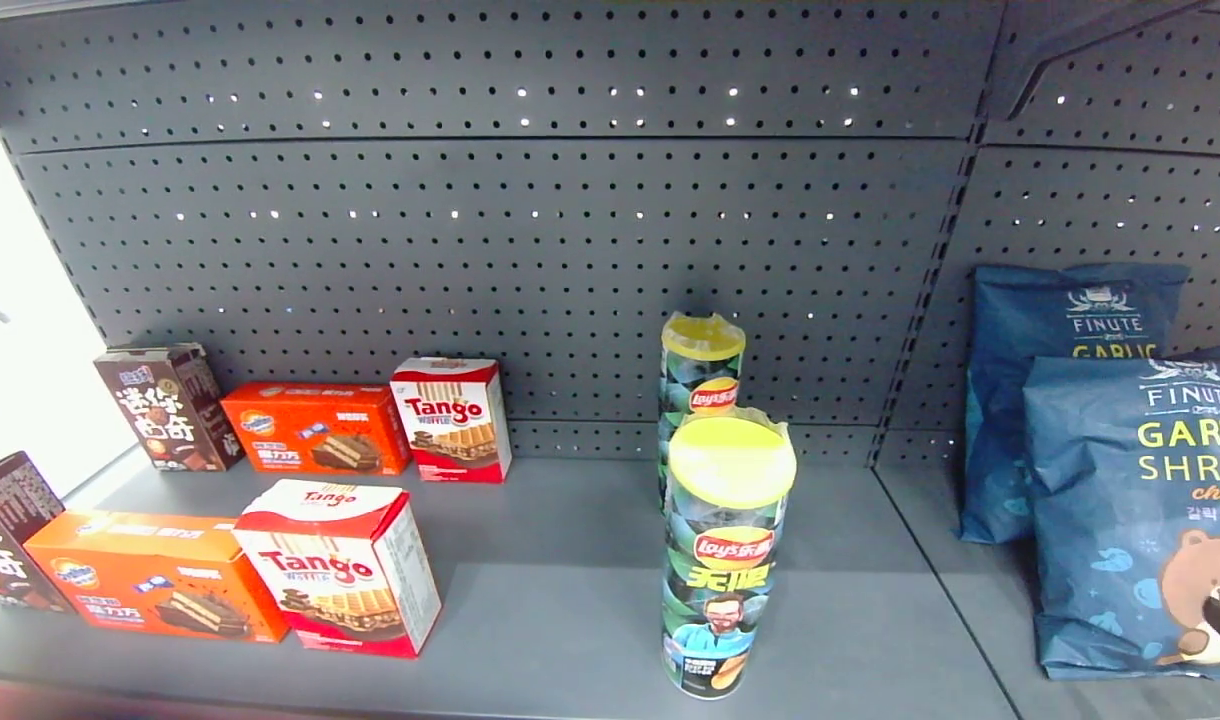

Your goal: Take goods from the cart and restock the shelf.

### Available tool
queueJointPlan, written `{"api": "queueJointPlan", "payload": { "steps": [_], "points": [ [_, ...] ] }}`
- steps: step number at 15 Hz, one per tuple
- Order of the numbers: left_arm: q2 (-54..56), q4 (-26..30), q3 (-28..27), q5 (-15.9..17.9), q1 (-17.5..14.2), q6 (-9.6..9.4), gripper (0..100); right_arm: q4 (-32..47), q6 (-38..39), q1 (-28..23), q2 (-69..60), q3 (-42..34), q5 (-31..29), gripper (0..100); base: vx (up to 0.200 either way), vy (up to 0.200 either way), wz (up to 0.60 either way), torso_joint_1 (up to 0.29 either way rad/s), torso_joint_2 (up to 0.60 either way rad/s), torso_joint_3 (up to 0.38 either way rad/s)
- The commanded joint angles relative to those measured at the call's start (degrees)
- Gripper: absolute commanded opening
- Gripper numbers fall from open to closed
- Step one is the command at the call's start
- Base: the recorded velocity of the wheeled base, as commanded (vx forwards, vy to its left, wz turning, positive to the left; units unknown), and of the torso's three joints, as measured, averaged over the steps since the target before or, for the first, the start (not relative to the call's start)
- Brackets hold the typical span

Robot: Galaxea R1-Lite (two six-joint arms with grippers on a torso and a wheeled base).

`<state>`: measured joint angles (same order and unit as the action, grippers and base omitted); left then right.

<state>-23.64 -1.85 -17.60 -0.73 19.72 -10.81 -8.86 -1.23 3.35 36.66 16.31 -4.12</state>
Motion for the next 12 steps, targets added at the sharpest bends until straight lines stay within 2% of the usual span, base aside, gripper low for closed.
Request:
{"api": "queueJointPlan", "payload": {
  "steps": [1, 2, 4, 7, 8, 9, 12],
  "points": [
    [0.0, -0.1, -0.4, 0.0, 0.1, -0.17, 100, 0.2, 0.2, -12.8, -18.0, -10.6, -0.2, 100, 0.000, 0.000, 0.00, 0.000, 0.00, 0.000],
    [0.0, -0.1, -0.5, 0.0, 0.1, -0.17, 100, 0.7, 0.1, -14.7, -22.5, -13.1, -0.1, 100, 0.000, 0.000, 0.00, 0.000, 0.00, 0.000],
    [0.1, 0.1, -0.4, 0.0, 0.1, -0.17, 100, 4.5, -0.1, -14.8, -32.0, -16.3, -0.1, 100, 0.000, 0.000, 0.00, 0.000, 0.00, 0.000],
    [0.2, 0.1, -0.2, 0.0, 0.1, -0.17, 100, 5.6, 0.1, -14.8, -31.9, -16.3, 2.0, 100, 0.000, 0.000, 0.00, 0.000, 0.00, 0.000],
    [0.6, 0.1, 0.4, 0.0, 0.1, -0.17, 100, 7.6, -0.3, -14.9, -31.9, -16.3, 6.2, 100, 0.000, 0.000, 0.00, 0.000, 0.00, 0.000],
    [1.5, 0.2, 0.8, 0.0, 0.1, -0.17, 100, 9.1, -0.3, -14.8, -31.9, -16.3, 7.8, 100, 0.000, 0.000, 0.00, 0.000, 0.00, 0.000],
    [4.1, 0.3, 2.8, -0.1, 0.0, -0.17, 100, 9.0, 0.9, -14.8, -31.9, -16.3, 7.6, 100, 0.000, 0.000, 0.00, 0.000, 0.00, 0.000]
  ]
}}
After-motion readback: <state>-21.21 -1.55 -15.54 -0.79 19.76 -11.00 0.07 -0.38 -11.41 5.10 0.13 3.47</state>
